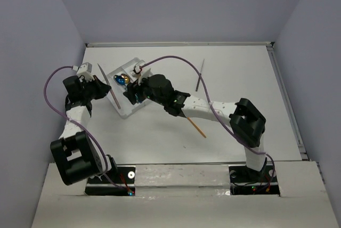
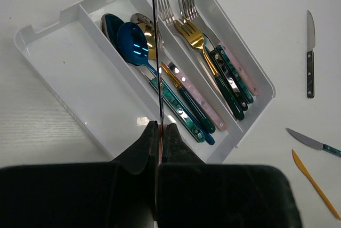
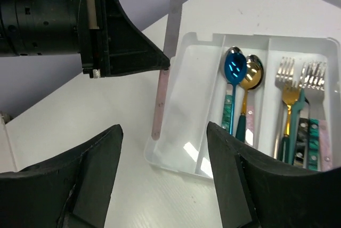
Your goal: Sort the eating utensils into containers
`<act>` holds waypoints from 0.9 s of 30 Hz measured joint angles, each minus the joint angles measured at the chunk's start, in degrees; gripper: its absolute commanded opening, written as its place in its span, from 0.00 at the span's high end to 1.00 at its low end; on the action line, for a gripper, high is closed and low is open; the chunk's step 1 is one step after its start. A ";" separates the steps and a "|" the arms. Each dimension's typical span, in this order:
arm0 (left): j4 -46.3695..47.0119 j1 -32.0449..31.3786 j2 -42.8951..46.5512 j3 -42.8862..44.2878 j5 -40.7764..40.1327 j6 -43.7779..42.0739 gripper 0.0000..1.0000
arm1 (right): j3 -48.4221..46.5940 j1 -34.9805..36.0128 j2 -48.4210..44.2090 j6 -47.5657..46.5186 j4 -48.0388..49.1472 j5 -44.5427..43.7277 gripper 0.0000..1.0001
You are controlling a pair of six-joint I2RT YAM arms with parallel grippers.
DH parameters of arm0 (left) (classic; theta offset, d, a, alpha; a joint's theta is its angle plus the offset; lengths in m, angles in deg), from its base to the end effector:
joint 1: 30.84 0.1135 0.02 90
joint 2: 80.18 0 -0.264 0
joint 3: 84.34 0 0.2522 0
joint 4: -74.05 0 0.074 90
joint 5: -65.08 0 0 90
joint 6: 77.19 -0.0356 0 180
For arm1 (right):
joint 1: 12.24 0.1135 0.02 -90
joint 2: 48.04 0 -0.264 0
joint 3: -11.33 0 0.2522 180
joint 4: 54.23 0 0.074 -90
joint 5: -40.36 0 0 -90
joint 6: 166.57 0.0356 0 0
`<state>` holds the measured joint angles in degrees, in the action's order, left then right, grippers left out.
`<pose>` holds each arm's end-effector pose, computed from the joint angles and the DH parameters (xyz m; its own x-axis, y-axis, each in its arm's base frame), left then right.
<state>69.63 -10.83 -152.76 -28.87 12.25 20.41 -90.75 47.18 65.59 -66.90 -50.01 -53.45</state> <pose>0.2679 0.0747 0.2536 -0.3756 -0.2489 -0.8927 0.2076 0.9162 -0.3428 0.2470 0.4134 0.2909 -0.2026 -0.0135 -0.9792 -0.8029 0.5748 0.1582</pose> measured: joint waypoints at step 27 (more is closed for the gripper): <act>12.17 -0.02 -14.36 -4.85 -2.23 12.79 0.59 | 11.45 -0.22 -9.79 -3.56 -1.46 -11.69 0.30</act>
<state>81.81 -10.85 -167.12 -33.72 10.02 33.20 -79.29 46.96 55.80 -70.46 -51.48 -65.15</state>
